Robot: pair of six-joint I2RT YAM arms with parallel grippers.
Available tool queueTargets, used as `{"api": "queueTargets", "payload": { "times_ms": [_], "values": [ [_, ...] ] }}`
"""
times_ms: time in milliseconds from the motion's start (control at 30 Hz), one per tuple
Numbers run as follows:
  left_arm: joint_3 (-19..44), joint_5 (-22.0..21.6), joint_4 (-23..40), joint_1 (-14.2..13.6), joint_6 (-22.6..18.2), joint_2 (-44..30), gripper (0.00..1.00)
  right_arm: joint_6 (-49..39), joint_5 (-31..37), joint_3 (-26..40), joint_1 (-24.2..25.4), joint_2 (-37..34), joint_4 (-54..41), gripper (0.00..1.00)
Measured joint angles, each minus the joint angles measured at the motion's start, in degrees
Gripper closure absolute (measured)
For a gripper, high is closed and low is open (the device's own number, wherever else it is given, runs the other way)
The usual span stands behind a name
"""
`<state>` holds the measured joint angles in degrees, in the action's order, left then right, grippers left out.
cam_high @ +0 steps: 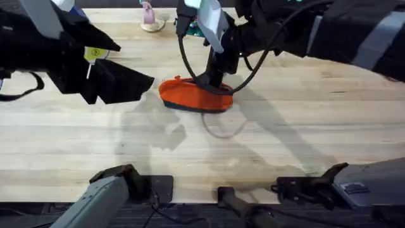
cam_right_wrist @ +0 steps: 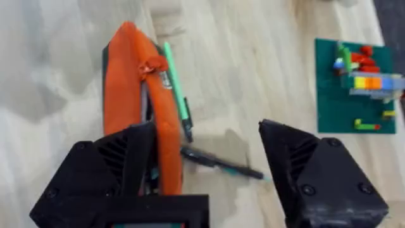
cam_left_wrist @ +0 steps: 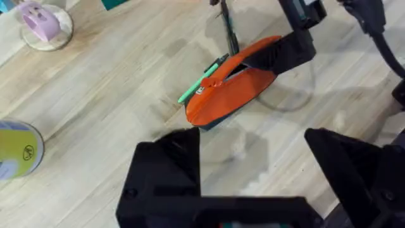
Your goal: Unzip the bag, pick up the pens from the table one at a time and place them inside, then zip the bag closed.
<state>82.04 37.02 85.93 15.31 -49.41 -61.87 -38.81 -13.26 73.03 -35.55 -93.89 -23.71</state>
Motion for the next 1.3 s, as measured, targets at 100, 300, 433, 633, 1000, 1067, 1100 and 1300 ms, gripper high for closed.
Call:
{"api": "queueTargets", "payload": {
  "times_ms": [100,300,433,633,1000,1067,1100,1300],
  "values": [
    [0.0,-0.3,0.0,0.0,0.2,0.0,0.007,1.0,0.0,0.0,-0.1,1.0,-3.1,0.005],
    [0.0,-0.6,0.0,0.0,0.2,0.0,0.006,1.6,0.0,5.6,-0.2,3.5,-14.4,0.041],
    [0.0,-0.6,0.0,0.0,0.2,0.0,0.007,1.8,0.0,11.3,-0.2,3.7,-19.8,0.009],
    [0.0,-0.7,0.0,0.0,0.2,0.0,0.006,1.8,0.0,17.1,-0.2,3.7,-23.6,0.123],
    [0.0,-0.7,0.0,0.0,0.2,0.0,0.007,2.4,-0.7,20.6,-0.7,3.8,-30.7,0.971],
    [0.0,-0.7,0.0,0.0,0.2,0.0,0.006,2.1,-0.7,20.6,-0.7,3.8,-31.9,0.971],
    [0.0,-0.7,0.0,0.0,0.2,0.0,0.006,1.9,-0.7,20.6,-0.7,3.8,-32.1,0.971],
    [0.0,-0.7,0.0,0.0,0.2,0.0,0.007,1.5,-0.7,20.6,-0.7,3.8,-33.6,0.971]
  ]
}}
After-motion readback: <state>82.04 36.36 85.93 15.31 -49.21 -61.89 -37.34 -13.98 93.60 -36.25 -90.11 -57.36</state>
